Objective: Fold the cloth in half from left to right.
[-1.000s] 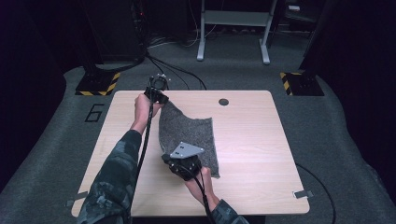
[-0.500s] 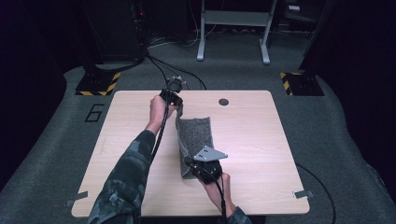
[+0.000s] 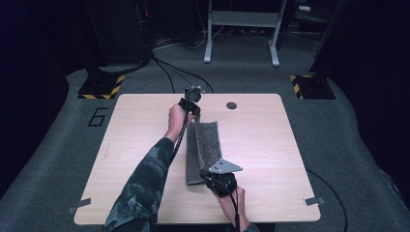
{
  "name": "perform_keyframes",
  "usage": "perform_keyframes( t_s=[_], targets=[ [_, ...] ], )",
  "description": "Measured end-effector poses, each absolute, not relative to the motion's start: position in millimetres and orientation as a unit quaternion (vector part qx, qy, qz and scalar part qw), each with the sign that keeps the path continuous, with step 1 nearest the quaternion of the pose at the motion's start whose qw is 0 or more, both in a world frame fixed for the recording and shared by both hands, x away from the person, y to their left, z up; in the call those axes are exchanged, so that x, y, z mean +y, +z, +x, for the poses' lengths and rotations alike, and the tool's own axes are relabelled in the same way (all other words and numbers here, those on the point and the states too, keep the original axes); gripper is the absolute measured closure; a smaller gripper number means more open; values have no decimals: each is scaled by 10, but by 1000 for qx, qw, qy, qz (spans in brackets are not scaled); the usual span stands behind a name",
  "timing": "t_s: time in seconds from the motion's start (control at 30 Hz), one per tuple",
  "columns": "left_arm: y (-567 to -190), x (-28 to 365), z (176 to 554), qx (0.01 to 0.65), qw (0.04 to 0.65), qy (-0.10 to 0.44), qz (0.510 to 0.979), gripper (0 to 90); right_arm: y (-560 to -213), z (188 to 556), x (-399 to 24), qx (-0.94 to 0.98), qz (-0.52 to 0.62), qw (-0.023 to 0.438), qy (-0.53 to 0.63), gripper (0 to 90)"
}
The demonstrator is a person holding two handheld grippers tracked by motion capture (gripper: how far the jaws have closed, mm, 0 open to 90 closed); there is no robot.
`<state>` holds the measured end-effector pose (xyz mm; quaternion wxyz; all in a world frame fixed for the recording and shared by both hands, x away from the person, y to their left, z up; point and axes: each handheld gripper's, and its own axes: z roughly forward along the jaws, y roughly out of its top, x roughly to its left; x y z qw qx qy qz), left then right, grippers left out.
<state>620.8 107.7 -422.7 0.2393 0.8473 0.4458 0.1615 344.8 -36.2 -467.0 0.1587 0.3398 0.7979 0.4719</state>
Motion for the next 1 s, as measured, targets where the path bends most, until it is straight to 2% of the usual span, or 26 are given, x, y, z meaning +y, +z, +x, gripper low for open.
perform_keyframes(
  t_s=[0.1, 0.23, 0.33, 0.43, 0.6, 0.73, 1.0],
  targets=[
    [-4281, 1041, 6220, 447, 239, 155, 848, 832, -4710, 3446, -377, 798, 348, 157, 467, 889],
    [-4338, 1041, 6229, 465, 247, 137, 839, 465, -4812, 3452, -407, 799, 364, 150, 454, 887],
    [-4327, 1095, 6206, 471, 263, 136, 831, 327, -4899, 3470, -456, 801, 371, 149, 446, 886],
    [-4306, 1174, 6167, 474, 279, 130, 825, 241, -4947, 3463, -515, 802, 377, 152, 438, 884],
    [-4366, 1293, 6021, 473, 288, 128, 823, 214, -5020, 3444, -606, 802, 392, 158, 422, 870],
    [-4506, 1380, 5854, 469, 283, 122, 828, 197, -5082, 3443, -711, 801, 407, 154, 412, 825],
    [-4753, 1436, 5609, 451, 261, 123, 844, 179, -5071, 3456, -802, 799, 414, 161, 406, 873]
  ],
)
